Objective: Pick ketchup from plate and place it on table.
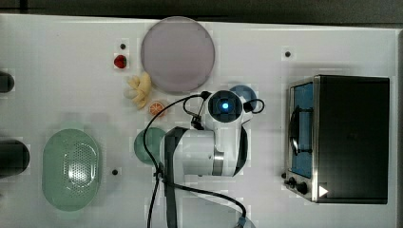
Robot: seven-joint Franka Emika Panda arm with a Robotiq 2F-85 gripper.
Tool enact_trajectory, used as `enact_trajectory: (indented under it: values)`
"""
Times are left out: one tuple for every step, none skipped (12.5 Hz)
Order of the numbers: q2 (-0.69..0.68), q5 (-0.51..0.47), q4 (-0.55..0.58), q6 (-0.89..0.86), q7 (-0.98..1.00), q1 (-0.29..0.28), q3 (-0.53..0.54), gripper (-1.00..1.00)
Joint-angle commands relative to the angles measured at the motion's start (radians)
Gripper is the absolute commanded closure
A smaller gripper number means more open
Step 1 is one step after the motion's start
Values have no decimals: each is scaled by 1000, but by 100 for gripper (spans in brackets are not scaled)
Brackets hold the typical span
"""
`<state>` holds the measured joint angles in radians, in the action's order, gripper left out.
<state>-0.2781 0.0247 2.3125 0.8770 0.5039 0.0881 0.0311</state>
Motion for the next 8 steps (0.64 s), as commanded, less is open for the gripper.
enact_trajectory:
  values:
    - [15,-1,-20,46,-43,6,-2,-100]
    - [30,-2,-20,40,-46,6,-2,-100]
    - [51,-3,-22,36,-65,6,-3,-100]
    - [80,-3,-27,27,-103,8,-4,-100]
    - [113,-4,-34,0,-172,10,-5,-100]
    - [148,-4,-45,-39,-266,13,-5,-100]
    - [185,-4,-65,-83,-356,14,-5,-100]
    - [222,-4,-92,-137,-419,14,-4,-100]
